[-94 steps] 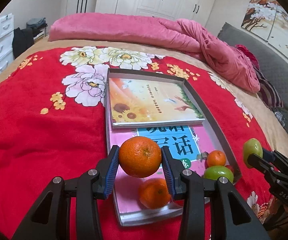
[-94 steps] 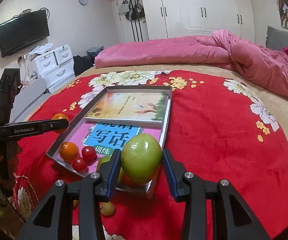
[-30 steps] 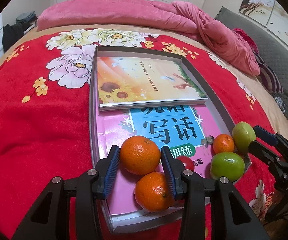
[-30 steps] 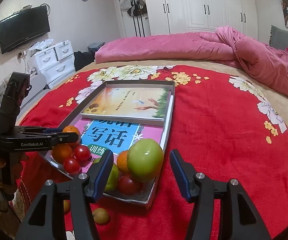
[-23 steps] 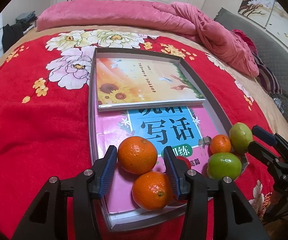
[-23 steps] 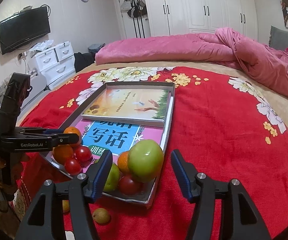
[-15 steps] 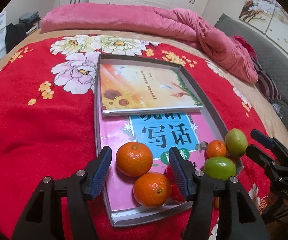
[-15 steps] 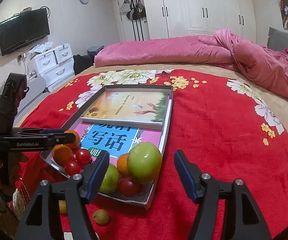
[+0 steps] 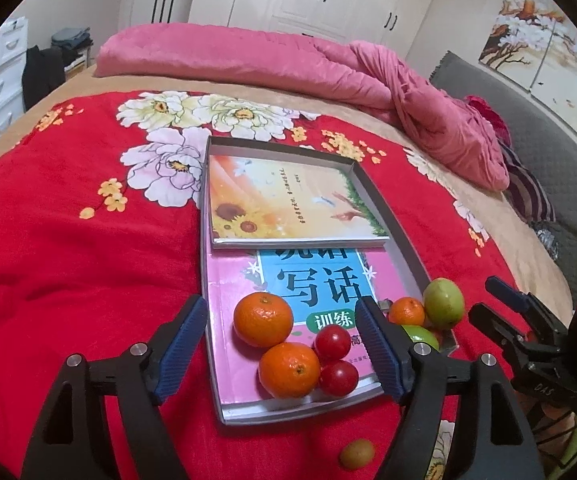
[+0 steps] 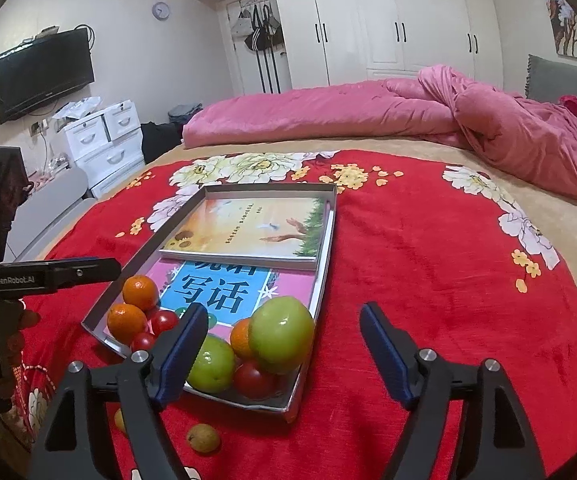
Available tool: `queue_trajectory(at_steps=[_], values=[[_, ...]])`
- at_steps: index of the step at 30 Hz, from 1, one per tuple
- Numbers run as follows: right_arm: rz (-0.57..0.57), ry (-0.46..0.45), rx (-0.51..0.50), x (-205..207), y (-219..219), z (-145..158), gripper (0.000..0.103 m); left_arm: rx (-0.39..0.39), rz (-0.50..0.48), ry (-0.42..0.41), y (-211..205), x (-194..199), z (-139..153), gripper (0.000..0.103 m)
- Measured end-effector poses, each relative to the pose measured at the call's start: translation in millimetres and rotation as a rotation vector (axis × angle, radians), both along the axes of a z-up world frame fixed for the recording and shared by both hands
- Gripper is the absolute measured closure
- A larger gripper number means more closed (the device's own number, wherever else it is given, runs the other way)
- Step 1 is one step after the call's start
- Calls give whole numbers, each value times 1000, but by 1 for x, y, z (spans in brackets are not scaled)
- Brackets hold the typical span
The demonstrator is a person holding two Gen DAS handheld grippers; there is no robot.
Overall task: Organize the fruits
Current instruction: 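Withdraw both open tools from the tray toward the two brown kiwis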
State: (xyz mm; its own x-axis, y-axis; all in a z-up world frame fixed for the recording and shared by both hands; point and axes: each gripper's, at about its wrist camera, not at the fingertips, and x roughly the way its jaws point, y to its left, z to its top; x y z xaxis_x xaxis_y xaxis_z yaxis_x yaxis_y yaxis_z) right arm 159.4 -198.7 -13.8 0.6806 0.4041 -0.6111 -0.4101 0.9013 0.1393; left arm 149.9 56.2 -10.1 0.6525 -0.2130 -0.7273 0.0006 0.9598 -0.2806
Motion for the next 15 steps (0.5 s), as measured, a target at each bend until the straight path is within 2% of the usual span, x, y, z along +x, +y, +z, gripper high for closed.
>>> queue_trajectory(at_steps=[15], values=[[-3,-21,11,-11,-3,8,17,5,-21,-13,-7,-18,14,25]])
